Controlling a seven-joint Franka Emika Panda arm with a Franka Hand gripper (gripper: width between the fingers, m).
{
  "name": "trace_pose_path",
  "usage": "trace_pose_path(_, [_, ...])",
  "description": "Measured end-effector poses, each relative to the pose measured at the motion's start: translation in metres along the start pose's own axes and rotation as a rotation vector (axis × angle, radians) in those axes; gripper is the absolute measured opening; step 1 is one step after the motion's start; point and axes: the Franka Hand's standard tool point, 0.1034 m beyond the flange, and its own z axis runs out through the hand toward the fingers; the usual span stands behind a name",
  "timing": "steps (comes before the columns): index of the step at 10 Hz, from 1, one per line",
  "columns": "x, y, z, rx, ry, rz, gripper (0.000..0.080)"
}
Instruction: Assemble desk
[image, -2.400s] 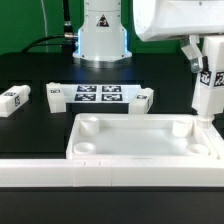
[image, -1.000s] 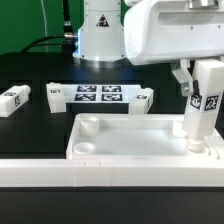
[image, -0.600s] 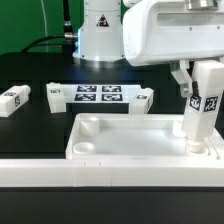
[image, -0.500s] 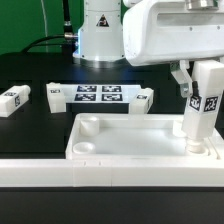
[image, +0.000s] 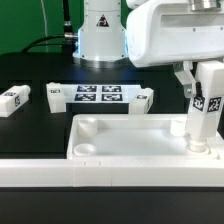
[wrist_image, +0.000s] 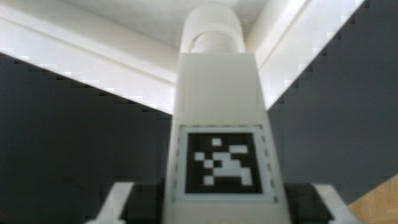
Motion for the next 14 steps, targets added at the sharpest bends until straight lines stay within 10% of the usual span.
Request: trace_pose_path(14, [-0.0078, -0.0047, 0.0078, -0.015, 0.055, 0.002, 0.0291])
